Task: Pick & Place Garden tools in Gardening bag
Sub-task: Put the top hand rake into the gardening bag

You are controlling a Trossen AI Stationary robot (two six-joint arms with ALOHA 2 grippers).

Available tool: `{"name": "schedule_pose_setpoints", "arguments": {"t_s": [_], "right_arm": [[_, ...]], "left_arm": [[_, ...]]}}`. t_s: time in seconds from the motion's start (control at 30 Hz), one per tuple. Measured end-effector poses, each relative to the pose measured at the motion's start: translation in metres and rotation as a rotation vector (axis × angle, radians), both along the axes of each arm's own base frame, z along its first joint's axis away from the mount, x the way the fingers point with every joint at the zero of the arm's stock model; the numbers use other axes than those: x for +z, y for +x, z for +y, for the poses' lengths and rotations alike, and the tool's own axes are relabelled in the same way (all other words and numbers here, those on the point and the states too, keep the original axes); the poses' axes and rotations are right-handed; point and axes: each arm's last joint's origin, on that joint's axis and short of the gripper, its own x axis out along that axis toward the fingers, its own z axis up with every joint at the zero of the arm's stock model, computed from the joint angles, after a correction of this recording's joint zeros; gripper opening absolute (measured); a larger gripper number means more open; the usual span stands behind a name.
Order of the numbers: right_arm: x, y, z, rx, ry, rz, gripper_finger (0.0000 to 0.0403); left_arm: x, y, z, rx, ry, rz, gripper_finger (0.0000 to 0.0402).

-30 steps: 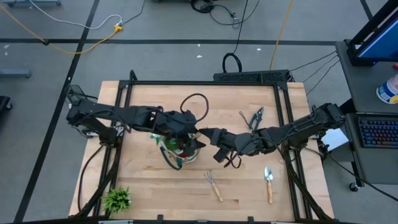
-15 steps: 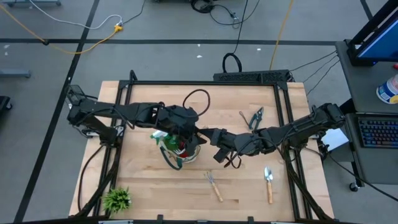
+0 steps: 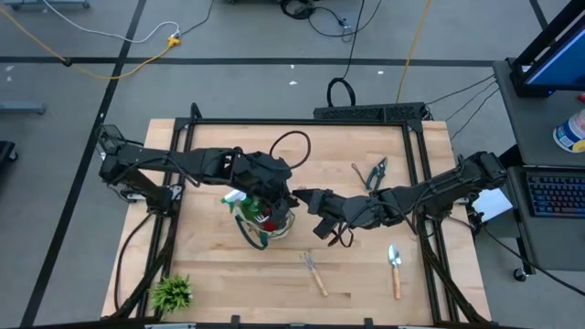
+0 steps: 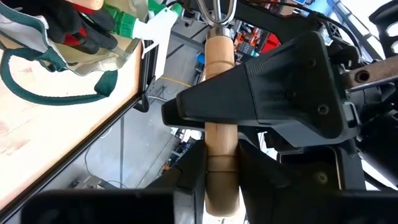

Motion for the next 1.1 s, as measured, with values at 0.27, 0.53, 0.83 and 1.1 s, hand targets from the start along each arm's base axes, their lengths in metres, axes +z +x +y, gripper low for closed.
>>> {"name": "schedule_pose_setpoints", "arguments": {"t_s": [0.27,0.53,0.83,1.1], "right_arm": [[0.000,0.000,0.000,-0.016,0.064,-0.028,0.0095],[0.000,0.000,0.000,-0.020,0.075,-0.030,0.0099],[0.005,-0.002,-0.003,-0.109,0.065,-0.069,0.0100],[0.009,-0.004,-0.008,-0.201,0.106,-0.124,0.0100]], "left_arm": [[-0.003,-0.004,-0.004,-0.014,0.003,0.043,0.0061],[-0.009,-0.011,-0.015,0.015,0.037,0.133,0.0061],[-0.018,-0.021,-0.029,0.047,0.056,0.242,0.0061],[-0.020,-0.026,-0.038,0.078,0.063,0.279,0.0061]]}}
